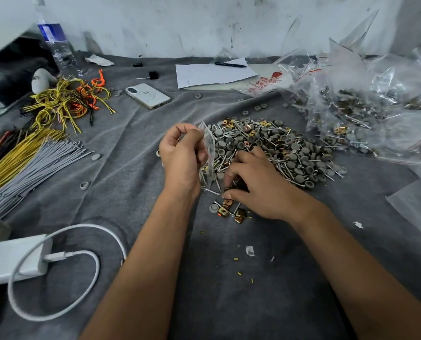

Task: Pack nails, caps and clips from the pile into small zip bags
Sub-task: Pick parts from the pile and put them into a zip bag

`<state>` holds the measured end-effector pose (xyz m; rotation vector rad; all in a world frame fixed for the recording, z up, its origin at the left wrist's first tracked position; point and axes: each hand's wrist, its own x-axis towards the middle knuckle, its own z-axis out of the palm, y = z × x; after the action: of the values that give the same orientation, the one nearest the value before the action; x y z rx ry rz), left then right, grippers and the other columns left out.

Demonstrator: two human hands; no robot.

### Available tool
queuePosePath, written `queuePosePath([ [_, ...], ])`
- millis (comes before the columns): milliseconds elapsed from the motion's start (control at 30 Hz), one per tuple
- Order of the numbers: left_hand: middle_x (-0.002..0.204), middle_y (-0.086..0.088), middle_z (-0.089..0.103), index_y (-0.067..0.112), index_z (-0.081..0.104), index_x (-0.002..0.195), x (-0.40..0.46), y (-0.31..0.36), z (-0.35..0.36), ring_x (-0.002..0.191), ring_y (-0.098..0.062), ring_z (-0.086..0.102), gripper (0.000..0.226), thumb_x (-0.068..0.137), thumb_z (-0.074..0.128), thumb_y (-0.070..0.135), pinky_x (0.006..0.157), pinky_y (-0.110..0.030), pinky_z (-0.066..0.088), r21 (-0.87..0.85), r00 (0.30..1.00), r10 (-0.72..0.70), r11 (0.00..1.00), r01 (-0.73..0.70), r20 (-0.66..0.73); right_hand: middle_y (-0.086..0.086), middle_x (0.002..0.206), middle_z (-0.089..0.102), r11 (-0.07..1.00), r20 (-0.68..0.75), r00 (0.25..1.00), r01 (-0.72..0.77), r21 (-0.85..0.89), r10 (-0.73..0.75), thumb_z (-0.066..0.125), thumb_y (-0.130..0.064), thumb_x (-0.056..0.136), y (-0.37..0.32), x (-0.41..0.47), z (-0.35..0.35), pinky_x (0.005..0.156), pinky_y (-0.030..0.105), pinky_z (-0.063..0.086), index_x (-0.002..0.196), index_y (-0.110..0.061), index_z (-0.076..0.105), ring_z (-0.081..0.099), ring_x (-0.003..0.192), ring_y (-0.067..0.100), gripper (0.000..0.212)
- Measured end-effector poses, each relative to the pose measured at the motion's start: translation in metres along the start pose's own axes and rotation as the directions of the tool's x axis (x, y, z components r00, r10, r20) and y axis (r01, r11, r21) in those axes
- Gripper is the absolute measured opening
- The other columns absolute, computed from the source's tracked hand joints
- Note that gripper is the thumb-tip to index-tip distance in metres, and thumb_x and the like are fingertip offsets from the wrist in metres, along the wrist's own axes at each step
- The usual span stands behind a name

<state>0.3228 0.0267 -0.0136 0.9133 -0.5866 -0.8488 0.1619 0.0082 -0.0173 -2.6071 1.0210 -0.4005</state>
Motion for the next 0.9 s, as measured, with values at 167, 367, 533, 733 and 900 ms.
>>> queuePosePath([
  [167,0.056,-0.002,0.047,0.009,0.054,0.078,0.0,-0.001,0.0,0.041,-0.01,0.036,0.024,0.094,0.054,-0.009,0.039,-0.023,0.028,0.061,1.0,0.011,0.998,-0.011,0.011,-0.008,0.098,0.055,0.992,-0.223,0.969,0.116,0.051,-0.102,0.081,-0.031,0.084,0.004,-0.013,0.004,0.093,0.032,0.037,0.089,-0.022,0.072,0.04,0.103,0.014,0.013],
  [367,0.054,-0.001,0.055,0.009,0.061,0.082,-0.012,-0.014,0.009,0.045,-0.017,0.047,0.019,0.091,0.062,-0.008,0.048,-0.026,0.04,0.36,0.984,0.054,0.926,-0.114,0.171,0.0,0.091,0.071,0.975,-0.619,0.78,0.199,0.102,-0.094,0.083,-0.015,0.085,0.012,-0.014,-0.007,0.08,0.031,0.05,0.097,-0.008,0.079,0.063,0.089,0.018,0.014],
  [533,0.045,0.001,0.045,0.005,0.058,0.081,-0.011,-0.018,0.01,0.037,-0.014,0.039,0.019,0.087,0.061,-0.013,0.041,-0.021,0.034,0.36,0.962,-0.02,0.929,-0.083,0.273,0.002,0.092,0.063,0.985,-0.546,0.831,0.164,0.058,-0.106,0.083,-0.014,0.083,0.017,-0.012,-0.005,0.081,0.023,0.041,0.099,-0.009,0.08,0.056,0.091,0.021,0.017],
  [733,0.045,-0.001,0.046,0.004,0.059,0.083,-0.008,-0.013,0.007,0.034,-0.01,0.036,0.018,0.09,0.06,-0.013,0.039,-0.018,0.032,0.342,0.932,-0.1,0.939,-0.026,0.348,0.001,0.093,0.057,0.997,-0.484,0.873,0.076,0.013,-0.06,0.084,-0.023,0.081,0.022,-0.012,0.0,0.082,0.02,0.032,0.102,-0.017,0.08,0.05,0.096,0.02,0.022],
  [900,0.052,-0.005,0.048,0.005,0.059,0.084,-0.004,-0.006,0.0,0.036,-0.01,0.036,0.018,0.093,0.062,-0.009,0.037,-0.018,0.029,0.325,0.932,-0.125,0.946,0.008,0.34,0.0,0.091,0.063,0.992,-0.556,0.829,0.113,0.062,-0.06,0.082,-0.029,0.083,0.02,-0.011,-0.003,0.083,0.028,0.041,0.098,-0.014,0.08,0.052,0.095,0.021,0.021],
])
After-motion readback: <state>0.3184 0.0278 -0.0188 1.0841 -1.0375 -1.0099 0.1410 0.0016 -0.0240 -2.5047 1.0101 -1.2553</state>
